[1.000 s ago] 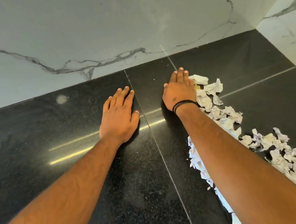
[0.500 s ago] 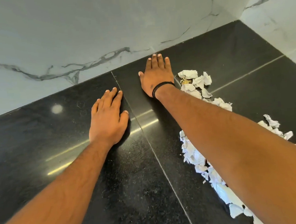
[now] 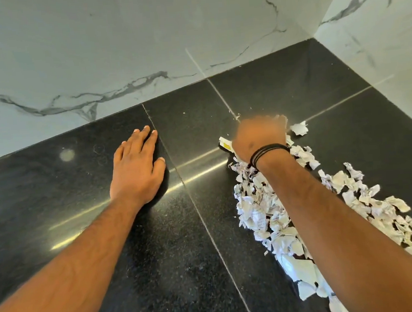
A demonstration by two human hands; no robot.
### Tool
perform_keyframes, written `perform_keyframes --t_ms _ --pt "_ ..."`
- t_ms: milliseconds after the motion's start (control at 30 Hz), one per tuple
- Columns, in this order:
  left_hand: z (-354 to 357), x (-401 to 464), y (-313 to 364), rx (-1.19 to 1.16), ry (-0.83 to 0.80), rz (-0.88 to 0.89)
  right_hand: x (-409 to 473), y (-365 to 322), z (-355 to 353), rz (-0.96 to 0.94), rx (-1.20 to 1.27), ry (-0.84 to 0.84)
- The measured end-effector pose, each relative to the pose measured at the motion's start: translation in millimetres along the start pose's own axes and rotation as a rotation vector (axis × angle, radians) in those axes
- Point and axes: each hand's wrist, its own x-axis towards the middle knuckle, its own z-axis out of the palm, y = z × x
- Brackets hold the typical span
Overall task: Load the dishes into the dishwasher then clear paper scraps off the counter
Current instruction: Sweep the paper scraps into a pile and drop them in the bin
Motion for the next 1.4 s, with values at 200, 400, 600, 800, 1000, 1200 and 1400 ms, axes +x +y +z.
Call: perform_keyframes --t_ms 200,400,600,800,1000,1200,1400 --pt "0 0 1 -0.008 0.000 -0.004 23 -62 -5 -0.290 0.188 0.224" --pt "-1 -1 1 -0.021 0.003 -0.005 45 -64 24 -0.258 0.091 0.075" --pt "1 0 -1 -0.016 0.007 0.004 0 -6 41 -0.052 -0.029 0.030" --pt "0 -1 0 -0.010 0.003 0.004 -12 -40 11 -0.113 0.084 0.065" --pt "-1 1 3 -0.038 0.018 -0.006 22 -139 13 -0.508 0.216 0.065" --pt "-1 -1 1 -0.012 -0.001 -0.004 69 -104 16 -0.273 0.067 0.068" --pt "0 0 1 -0.007 0.000 0.004 60 -14 21 -0.003 -0.012 0.064"
